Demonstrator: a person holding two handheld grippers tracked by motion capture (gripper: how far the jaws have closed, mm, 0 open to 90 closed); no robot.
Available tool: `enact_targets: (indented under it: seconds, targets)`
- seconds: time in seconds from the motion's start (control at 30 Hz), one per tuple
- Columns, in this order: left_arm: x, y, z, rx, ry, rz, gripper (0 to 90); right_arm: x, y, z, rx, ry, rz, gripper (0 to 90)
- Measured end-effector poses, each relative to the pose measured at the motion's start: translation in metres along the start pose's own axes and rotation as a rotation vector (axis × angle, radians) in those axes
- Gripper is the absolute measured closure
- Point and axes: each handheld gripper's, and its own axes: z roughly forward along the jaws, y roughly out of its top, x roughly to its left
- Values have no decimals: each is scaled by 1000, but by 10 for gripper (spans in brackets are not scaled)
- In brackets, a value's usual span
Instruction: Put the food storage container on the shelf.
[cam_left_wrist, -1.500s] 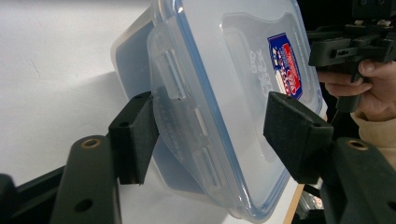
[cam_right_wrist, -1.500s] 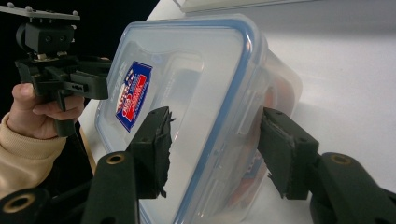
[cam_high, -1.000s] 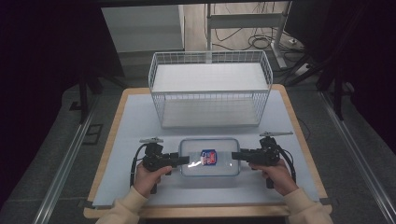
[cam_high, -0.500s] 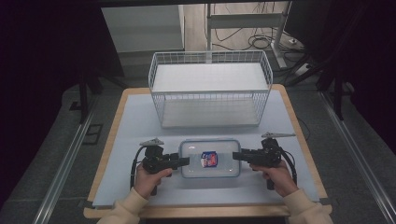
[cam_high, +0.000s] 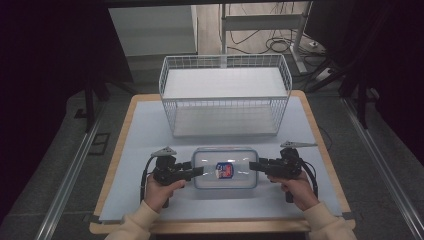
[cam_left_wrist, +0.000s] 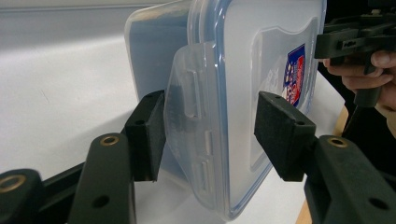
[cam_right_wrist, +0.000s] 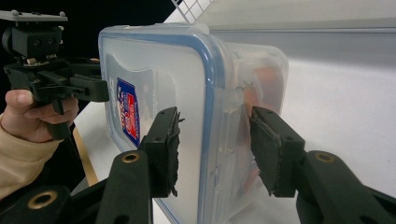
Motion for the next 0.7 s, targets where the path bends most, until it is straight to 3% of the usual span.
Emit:
enact_targets:
  seconds: [0.7]
  targets:
    - [-6,23,-11,-33,11,35,450,13,24,-8,-51,-9,-60,536]
